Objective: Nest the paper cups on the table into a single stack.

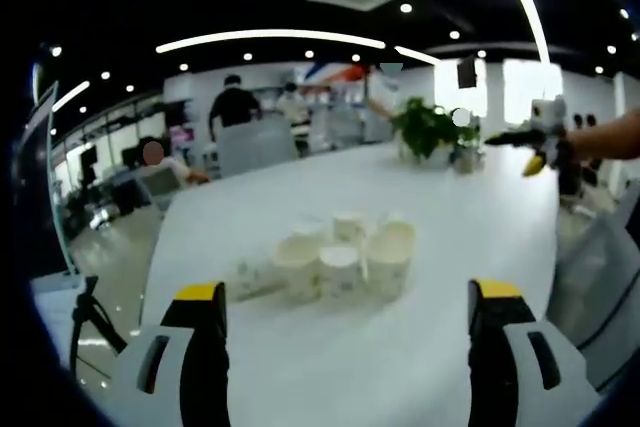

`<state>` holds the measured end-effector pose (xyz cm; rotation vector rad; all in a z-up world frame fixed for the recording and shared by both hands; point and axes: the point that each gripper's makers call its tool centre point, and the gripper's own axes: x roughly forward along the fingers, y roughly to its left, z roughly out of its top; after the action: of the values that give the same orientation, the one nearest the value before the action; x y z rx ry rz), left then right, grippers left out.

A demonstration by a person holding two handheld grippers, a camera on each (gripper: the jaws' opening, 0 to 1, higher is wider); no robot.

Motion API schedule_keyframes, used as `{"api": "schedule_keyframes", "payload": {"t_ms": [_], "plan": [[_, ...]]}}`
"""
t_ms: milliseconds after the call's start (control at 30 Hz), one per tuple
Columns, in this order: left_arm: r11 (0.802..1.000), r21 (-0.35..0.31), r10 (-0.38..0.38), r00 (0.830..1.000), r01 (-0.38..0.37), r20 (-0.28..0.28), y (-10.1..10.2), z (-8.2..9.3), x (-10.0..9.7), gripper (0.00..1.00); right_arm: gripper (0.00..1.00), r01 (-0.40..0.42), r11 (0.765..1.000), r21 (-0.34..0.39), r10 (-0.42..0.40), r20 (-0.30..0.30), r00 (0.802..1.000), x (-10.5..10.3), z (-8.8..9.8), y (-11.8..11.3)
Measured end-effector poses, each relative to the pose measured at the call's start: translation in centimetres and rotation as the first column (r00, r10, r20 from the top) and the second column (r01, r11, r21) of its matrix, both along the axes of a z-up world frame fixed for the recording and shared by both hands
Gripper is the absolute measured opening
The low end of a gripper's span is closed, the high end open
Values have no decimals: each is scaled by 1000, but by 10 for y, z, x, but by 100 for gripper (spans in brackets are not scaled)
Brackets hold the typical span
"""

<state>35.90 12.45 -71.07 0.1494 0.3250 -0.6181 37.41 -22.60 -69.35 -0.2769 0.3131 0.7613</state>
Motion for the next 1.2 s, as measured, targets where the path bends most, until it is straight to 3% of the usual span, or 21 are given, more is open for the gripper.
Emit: {"api": "schedule_keyframes", "payload": {"t_ms": [700, 1200], "plan": [[1000, 1, -11, 1000, 11, 12, -7, 4, -2, 99, 100, 34, 999, 35, -33, -20, 999, -13, -9, -3], [1000, -3, -13, 1000, 13, 5, -8, 4, -1, 99, 100, -79, 994, -71, 80, 5, 997, 2, 8, -1]]}}
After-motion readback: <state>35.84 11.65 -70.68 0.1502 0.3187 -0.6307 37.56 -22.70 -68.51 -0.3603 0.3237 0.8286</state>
